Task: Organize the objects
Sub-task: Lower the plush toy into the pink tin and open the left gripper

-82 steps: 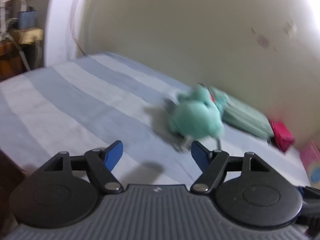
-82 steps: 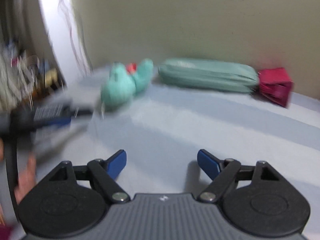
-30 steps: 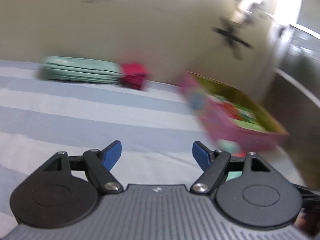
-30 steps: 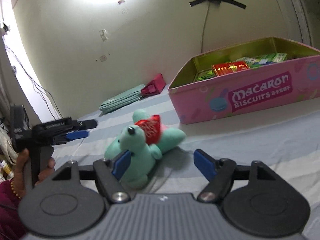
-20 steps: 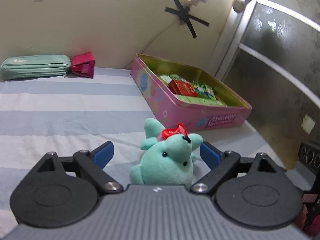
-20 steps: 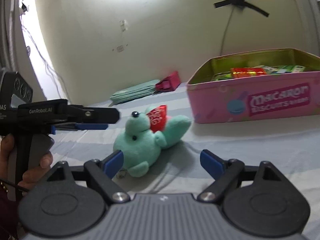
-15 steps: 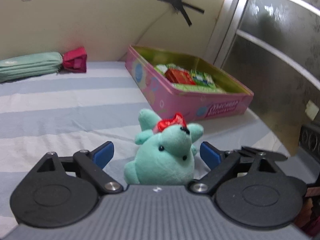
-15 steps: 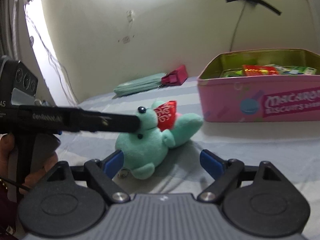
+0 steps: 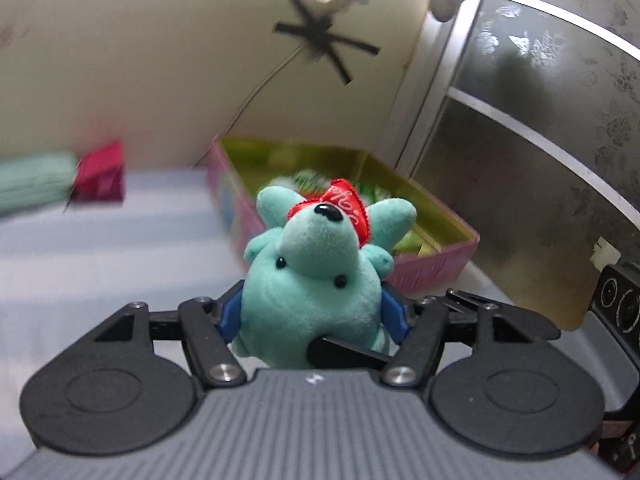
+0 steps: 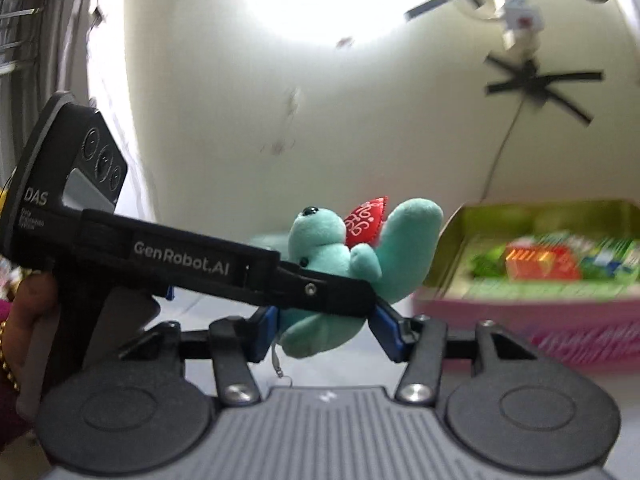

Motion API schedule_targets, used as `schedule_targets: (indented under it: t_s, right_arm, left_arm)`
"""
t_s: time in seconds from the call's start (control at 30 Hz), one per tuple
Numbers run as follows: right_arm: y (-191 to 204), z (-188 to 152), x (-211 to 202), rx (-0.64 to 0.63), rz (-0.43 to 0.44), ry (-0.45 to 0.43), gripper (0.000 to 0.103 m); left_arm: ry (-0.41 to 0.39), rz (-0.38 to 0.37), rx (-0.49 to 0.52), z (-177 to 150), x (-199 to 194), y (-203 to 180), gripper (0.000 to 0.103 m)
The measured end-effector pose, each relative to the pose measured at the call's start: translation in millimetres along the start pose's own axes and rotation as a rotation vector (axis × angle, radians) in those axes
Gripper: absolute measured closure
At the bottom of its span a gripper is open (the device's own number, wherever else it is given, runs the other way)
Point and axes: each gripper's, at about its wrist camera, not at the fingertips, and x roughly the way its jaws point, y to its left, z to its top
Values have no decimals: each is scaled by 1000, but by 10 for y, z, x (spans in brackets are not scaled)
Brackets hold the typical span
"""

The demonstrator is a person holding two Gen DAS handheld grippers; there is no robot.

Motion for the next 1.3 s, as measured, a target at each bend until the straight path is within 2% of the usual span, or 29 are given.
schedule_targets:
  t_s: [0.17,0.27,0.37,0.4,0.43,0.5,0.57,0.7,0.77,0.87,0.9,1.0,1.17,1.27,1.3]
  right_arm:
    - [-455,228,118,69,-50,-17,52]
    - [-697,314,277,92,-71,-12,50]
    - [-868,330,538,66,-146,-23,38]
    - [-926,318,638,64,-199,-29,25]
    - [-985,293,708,72,-235,-32,19]
    - [-1072,241,769,96,-242,-34,19]
    - [-1082,201,713,72,-253,-42,18]
    - [-1010,156,711,19,-301,-24,16]
    - [-936,158,737,-58,-394,-11,16]
    - [-918,138,821,-161,-614,-8,20]
    - [-956,137,809,-147,-627,-10,22]
    - [-1042,147,718,-62,-555,-36,21]
    - [-1060,153,596,-32,-474,-56,19]
    - [-1066,160,519,-32,-498,-83,16]
    - [-1092,182,513,-22,-508,-89,16]
  left_arm:
    - [0,-23,-3,285,431,-119,32]
    - [-2,0,-6,435,710,-143,32]
    - [-7,60,-12,511,944,-100,21]
    - [-9,97,-18,529,1034,-68,16]
    - [-8,138,-27,539,1100,-35,16]
    - [-1,183,-38,539,1166,22,16]
    - [-10,164,-44,508,1166,30,15]
    - [-28,209,13,433,1145,-108,13]
    - [-29,199,2,430,1120,-124,13]
    - [-61,177,-2,434,1021,-157,12]
    - [-63,187,10,443,1010,-188,12]
    - [-74,187,38,439,957,-237,12]
    - [-55,222,35,425,909,-261,13]
    - [-13,175,-36,469,837,-191,15]
    - [11,138,-56,483,807,-162,22]
